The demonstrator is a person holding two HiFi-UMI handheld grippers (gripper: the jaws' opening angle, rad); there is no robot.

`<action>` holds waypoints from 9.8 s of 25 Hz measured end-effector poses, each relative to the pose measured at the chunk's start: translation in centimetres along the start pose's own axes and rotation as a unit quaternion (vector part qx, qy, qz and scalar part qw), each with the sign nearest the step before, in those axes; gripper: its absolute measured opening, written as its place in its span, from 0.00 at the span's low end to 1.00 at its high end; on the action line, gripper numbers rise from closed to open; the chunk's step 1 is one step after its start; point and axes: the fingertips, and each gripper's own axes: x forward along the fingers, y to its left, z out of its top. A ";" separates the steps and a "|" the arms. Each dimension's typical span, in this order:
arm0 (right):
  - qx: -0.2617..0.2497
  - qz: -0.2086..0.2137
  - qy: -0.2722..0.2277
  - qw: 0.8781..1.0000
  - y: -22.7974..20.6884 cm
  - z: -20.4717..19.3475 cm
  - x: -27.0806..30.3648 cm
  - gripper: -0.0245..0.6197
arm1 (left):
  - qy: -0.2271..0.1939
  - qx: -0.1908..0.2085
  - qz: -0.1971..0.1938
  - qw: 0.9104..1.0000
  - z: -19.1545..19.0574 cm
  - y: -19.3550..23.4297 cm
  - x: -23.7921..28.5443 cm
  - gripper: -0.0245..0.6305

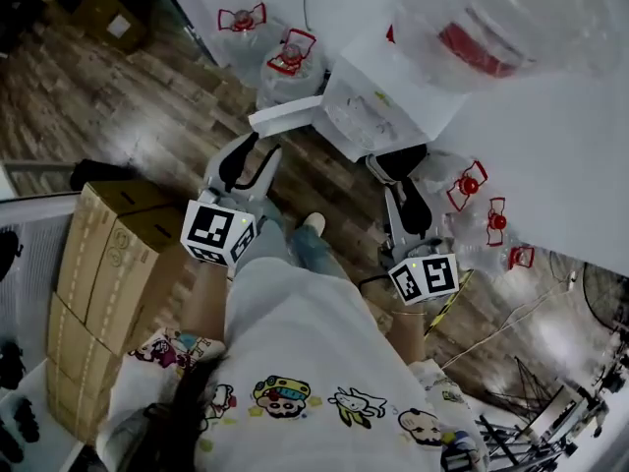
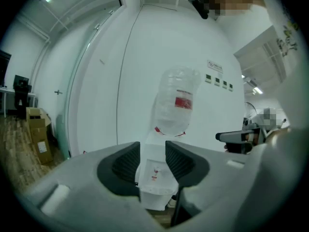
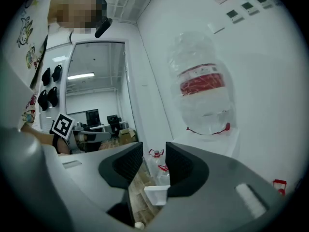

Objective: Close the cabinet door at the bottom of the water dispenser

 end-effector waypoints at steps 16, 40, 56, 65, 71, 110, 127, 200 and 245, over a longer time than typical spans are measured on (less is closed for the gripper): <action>-0.003 0.110 0.070 0.991 7.4 -4.2 8.8 0.25 | 0.002 -0.030 0.103 0.994 -4.1 7.4 -5.2 0.28; 0.016 0.169 0.138 0.976 12.4 -16.0 20.9 0.25 | 0.056 -0.082 0.115 0.988 -15.7 16.4 -1.6 0.31; 0.073 0.094 0.189 0.975 7.3 -27.2 22.2 0.25 | 0.151 -0.077 0.073 0.983 -30.5 20.0 8.1 0.34; 0.084 0.088 0.211 0.970 5.8 -31.6 25.5 0.25 | 0.227 -0.060 0.054 0.970 -38.8 23.3 12.1 0.37; 0.102 0.081 0.226 0.965 5.0 -34.1 27.2 0.25 | 0.298 -0.026 0.029 0.954 -44.1 25.5 14.8 0.38; 0.157 0.017 0.236 0.959 1.7 -39.1 22.6 0.23 | 0.430 0.094 -0.060 0.896 -53.7 23.1 17.4 0.30; 0.147 0.021 0.251 0.957 -3.2 -42.3 11.5 0.23 | 0.402 0.012 0.021 0.915 -56.1 10.9 15.2 0.29; 0.291 -0.160 0.176 0.927 -28.6 -45.1 -4.3 0.23 | 0.450 0.066 -0.071 0.888 -56.5 -16.5 35.3 0.31; 0.146 -0.172 0.081 0.971 -17.4 -21.2 -8.2 0.22 | 0.259 -0.016 -0.155 0.953 -29.0 -19.1 21.7 0.32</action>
